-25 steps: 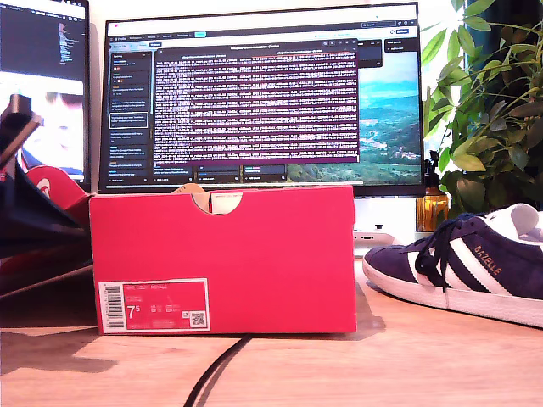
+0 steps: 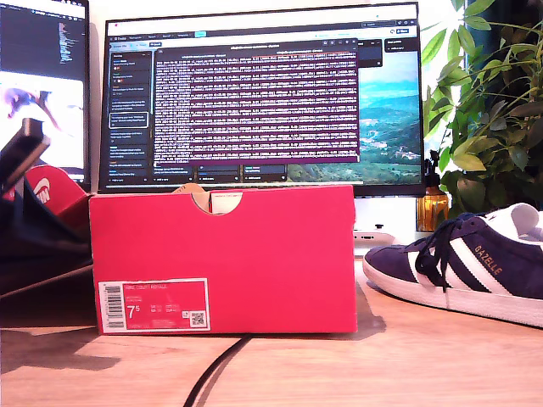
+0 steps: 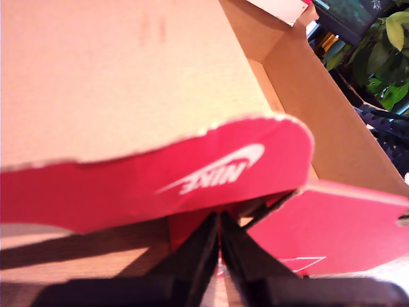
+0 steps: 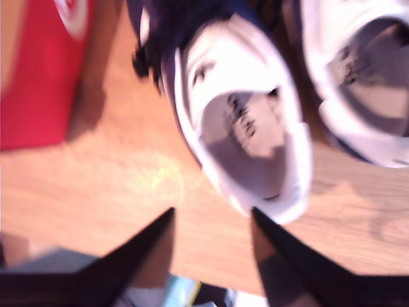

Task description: Pack the blue shoes by picking the first shoe and placing it inside the red shoebox, left side, then picking and rotating the second shoe and placing it in the shoebox

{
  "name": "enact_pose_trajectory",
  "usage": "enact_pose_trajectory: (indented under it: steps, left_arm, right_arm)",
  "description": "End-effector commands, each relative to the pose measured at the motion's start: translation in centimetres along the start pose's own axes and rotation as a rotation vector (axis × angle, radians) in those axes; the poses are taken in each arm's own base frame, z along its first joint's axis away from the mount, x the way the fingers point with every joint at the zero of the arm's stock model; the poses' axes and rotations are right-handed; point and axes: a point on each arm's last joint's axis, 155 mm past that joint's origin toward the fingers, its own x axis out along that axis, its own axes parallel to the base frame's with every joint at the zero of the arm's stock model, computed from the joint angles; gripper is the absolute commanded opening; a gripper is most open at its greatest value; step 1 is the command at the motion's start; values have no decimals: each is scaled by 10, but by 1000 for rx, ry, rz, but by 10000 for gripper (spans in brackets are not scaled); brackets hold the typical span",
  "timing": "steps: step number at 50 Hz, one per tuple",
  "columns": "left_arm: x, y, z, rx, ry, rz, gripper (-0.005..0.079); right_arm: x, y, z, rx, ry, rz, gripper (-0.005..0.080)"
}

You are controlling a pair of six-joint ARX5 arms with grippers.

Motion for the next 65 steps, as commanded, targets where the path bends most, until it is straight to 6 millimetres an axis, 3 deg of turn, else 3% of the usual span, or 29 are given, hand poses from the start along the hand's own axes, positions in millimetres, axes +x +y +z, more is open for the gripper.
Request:
enact_pose_trajectory:
  steps: [1,11,24,53,59,65]
  left_arm:
    - [-2,2,-4,6,5,6,-20]
    - [-2,3,-4,6,3,9,-20]
    - [-2,3,-4,5,3,9,-20]
    - [-2,4,-3,5,0,16,-20]
    - [-2,4,-3,5,0,16,-20]
    - [-2,4,-3,5,-1,16,-20]
  right_arm:
    - [6,4,2,-55,21,-14,539]
    - [26,2,2,-231,96,-119,539]
    - [45,7,23,-417,74,-175,539]
    - [96,-9,8,-459,260,-181,528]
    - [100,-13,6,-445,277,-181,412]
    - [101,-17,11,-426,255,-186,104]
